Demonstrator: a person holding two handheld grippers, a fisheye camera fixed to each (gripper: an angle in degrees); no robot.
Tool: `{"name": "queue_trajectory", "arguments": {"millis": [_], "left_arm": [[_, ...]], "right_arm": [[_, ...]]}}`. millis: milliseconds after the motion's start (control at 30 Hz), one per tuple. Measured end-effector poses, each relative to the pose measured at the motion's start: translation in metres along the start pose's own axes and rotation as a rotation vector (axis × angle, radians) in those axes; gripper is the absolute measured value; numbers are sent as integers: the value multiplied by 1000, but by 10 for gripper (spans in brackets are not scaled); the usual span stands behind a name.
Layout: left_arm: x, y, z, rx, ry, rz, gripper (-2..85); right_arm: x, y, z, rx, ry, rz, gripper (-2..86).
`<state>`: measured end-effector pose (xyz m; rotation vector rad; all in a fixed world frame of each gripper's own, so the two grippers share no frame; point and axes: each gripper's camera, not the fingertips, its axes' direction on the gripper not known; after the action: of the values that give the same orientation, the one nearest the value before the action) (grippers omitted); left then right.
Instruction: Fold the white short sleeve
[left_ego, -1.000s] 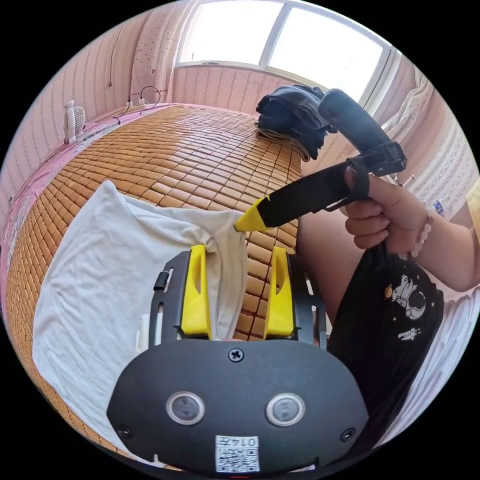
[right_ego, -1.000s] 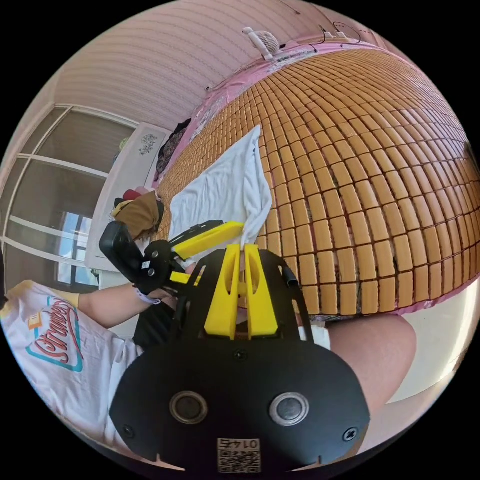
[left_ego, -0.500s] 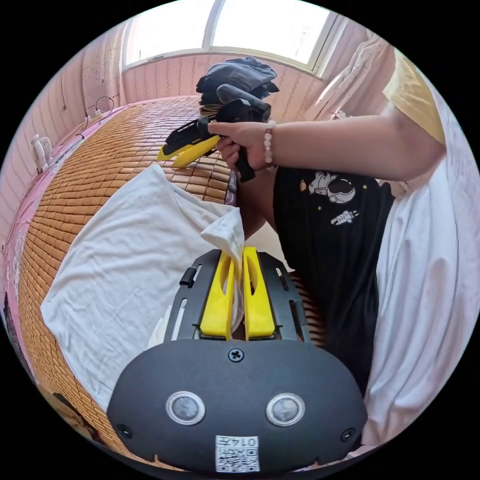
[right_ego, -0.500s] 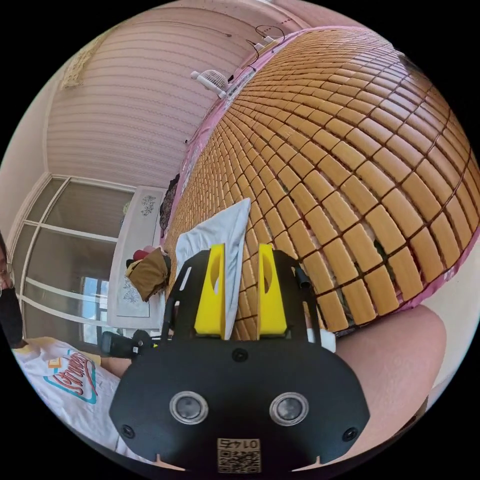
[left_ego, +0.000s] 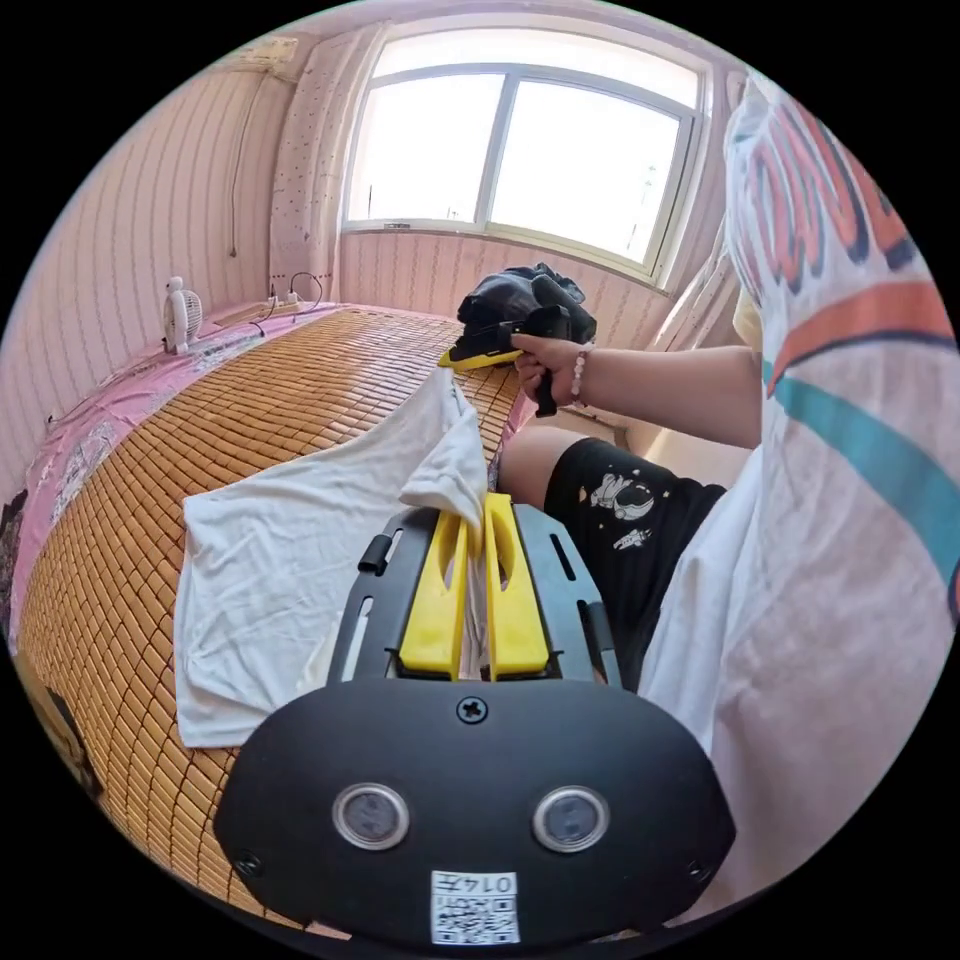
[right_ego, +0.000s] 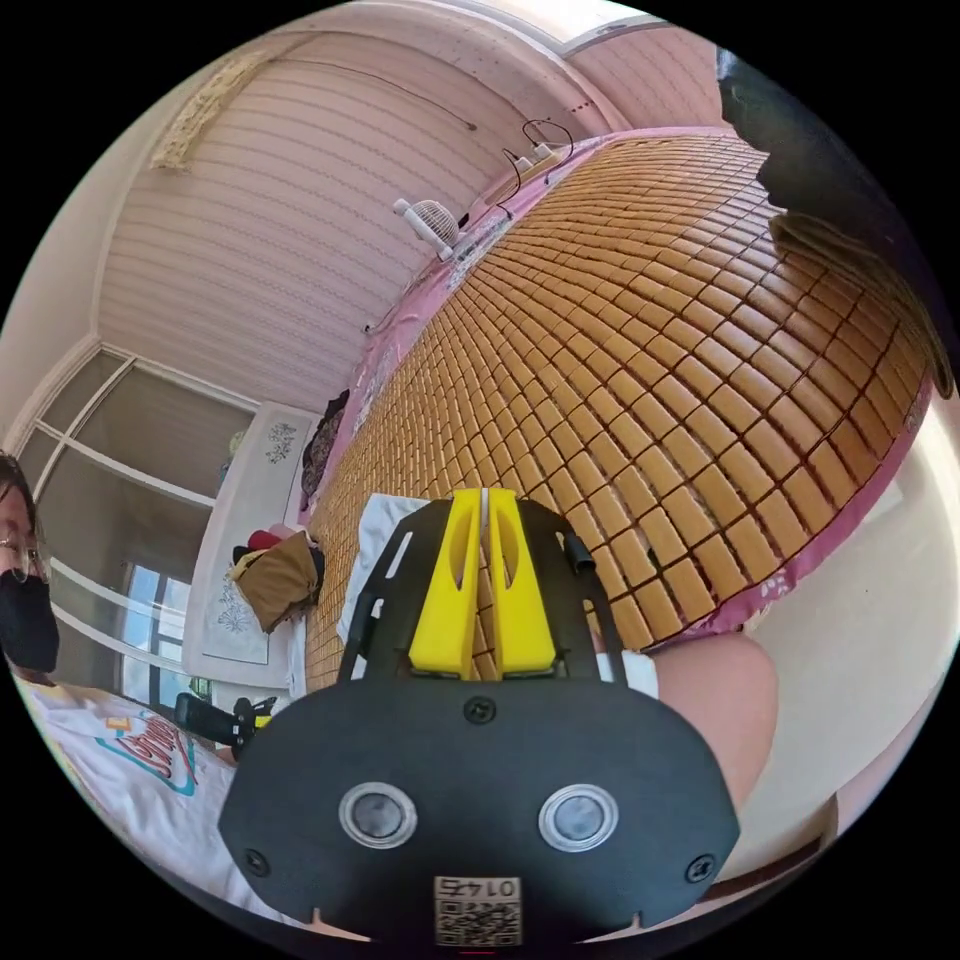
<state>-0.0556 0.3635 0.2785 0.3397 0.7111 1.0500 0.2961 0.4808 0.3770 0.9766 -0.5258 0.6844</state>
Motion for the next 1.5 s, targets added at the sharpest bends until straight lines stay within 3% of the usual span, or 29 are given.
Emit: {"name": "queue_trajectory", "arguments": {"millis": [167, 300, 467, 533, 633, 900, 1033, 1167, 1367, 1500], "left_arm": [[-17, 4, -35, 164, -109, -163, -1], [-45, 14, -60, 204, -265, -249, 13], [-120, 69, -55, 15, -417, -559, 64], [-146, 90, -46, -95, -407, -706, 81], [-167, 106, -48, -160, -345, -798, 94], [-169, 104, -64, -43, -350, -783, 103], [-168, 96, -44, -136, -328, -741, 89], [-160, 87, -38, -202, -405, -728, 56], [-141, 74, -45, -239, -425, -675, 17], [-108, 58, -79, -114, -341, -571, 10]], "right_arm": [[-53, -12, -28, 29, 16, -163, 9], [-128, -34, 23, -38, -14, -360, 18], [-191, -38, 127, -188, -82, -498, 64], [-196, -24, 181, -308, 114, -541, 81], [-201, -2, 214, -397, 204, -608, 101], [-228, 30, 256, -410, 356, -760, 134], [-229, 48, 286, -502, 396, -769, 130], [-233, 71, 284, -451, 437, -843, 89], [-237, 102, 264, -472, 412, -930, 10], [-231, 107, 176, -306, 186, -823, 1]]}}
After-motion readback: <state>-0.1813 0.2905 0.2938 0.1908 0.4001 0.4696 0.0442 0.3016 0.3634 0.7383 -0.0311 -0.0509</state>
